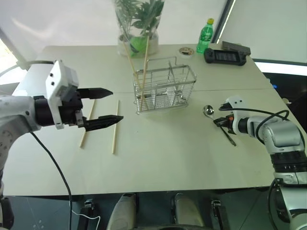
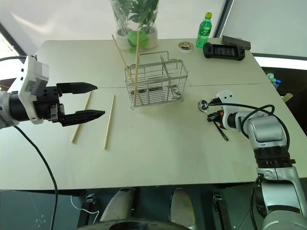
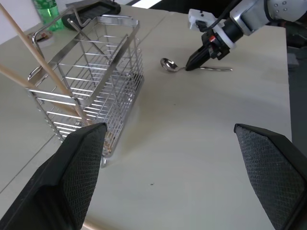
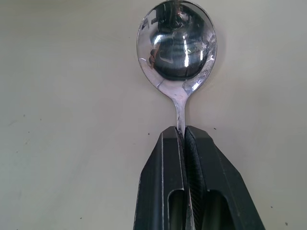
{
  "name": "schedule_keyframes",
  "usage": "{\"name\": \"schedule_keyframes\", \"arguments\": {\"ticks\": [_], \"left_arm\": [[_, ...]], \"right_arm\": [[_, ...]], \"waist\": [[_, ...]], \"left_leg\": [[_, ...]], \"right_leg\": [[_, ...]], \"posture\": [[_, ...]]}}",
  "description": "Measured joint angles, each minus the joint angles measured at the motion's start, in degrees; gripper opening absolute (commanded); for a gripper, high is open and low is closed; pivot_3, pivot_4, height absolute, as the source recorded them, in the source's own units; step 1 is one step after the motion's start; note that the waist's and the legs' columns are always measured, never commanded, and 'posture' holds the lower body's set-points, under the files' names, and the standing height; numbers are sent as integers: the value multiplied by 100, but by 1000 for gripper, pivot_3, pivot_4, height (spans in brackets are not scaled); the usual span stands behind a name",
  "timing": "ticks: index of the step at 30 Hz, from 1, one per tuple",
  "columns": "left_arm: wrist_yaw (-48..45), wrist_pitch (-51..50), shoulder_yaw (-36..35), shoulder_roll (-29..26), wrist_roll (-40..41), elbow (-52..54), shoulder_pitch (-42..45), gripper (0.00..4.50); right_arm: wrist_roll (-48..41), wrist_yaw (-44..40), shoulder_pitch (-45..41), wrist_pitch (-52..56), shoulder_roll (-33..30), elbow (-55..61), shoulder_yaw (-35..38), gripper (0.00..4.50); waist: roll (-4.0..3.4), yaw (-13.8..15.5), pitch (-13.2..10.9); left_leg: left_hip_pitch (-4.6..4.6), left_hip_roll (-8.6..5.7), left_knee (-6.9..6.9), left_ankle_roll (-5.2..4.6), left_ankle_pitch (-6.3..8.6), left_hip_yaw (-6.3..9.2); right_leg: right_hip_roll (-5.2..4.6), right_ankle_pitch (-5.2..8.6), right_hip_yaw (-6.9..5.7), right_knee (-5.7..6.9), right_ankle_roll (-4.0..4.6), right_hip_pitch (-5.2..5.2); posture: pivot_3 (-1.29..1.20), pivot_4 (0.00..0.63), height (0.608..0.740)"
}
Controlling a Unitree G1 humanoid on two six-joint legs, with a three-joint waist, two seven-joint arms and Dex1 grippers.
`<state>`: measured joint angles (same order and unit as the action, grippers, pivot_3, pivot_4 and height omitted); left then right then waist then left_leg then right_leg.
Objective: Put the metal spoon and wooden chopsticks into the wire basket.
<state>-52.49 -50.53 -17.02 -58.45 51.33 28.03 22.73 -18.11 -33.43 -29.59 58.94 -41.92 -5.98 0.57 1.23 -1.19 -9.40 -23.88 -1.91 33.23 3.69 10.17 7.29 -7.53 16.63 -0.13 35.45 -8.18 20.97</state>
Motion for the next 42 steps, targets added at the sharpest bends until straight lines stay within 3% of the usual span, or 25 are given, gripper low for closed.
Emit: {"name": "schedule_keyframes", "arguments": {"ticks": [3,7,11,14,18,26,31,42], "left_arm": [[37,27,8,15,-14,-50,52,4500],[219,33,9,129,0,-146,300,4500],[429,29,7,219,3,-302,553,4500],[451,31,9,226,-8,-444,687,4500],[463,101,63,265,-68,-636,925,4500],[463,201,238,366,-196,-755,1113,4500],[520,185,213,363,-188,-700,1097,4500],[675,-17,-9,322,-41,-498,936,4500]], "right_arm": [[-18,-59,60,-441,84,78,59,91],[-597,-205,-160,-667,311,616,761,91],[-1848,-280,-1058,-167,381,1183,1902,91],[-2447,-227,-1572,62,466,1290,2291,91],[-2625,0,-2127,-87,954,1139,2130,91],[-1431,194,-2652,-1885,2051,-187,796,91],[-998,158,-3152,-2931,2302,-1171,737,91],[-545,218,-3174,-4294,2877,-2528,780,91]], "waist": [[-6,7,-4],[-17,19,-15],[-17,24,-19],[-7,21,-16],[-8,-7,-16],[-11,-68,-18],[-8,-118,-17],[-11,-146,-19]], "left_leg": [[-2,0,0,0,0,0],[-3,0,0,0,0,0],[-2,0,-2,0,0,1],[-2,2,-5,0,0,2],[1,3,-4,0,0,1],[-3,37,-15,8,-5,1],[0,55,-20,11,-7,1],[18,72,-24,16,-9,1]], "right_leg": [[0,-2,0,0,-5,2],[0,-5,0,1,-11,1],[1,-5,0,1,-13,-1],[5,-4,0,1,-14,-1],[6,-4,1,2,-12,2],[43,-9,9,24,-16,26],[61,-9,9,54,-15,41],[78,-15,14,61,-1,39]], "posture": [[0,150,720],[0,150,720],[0,150,720],[0,150,720],[0,150,720],[0,150,720],[0,150,720],[0,150,720]]}}
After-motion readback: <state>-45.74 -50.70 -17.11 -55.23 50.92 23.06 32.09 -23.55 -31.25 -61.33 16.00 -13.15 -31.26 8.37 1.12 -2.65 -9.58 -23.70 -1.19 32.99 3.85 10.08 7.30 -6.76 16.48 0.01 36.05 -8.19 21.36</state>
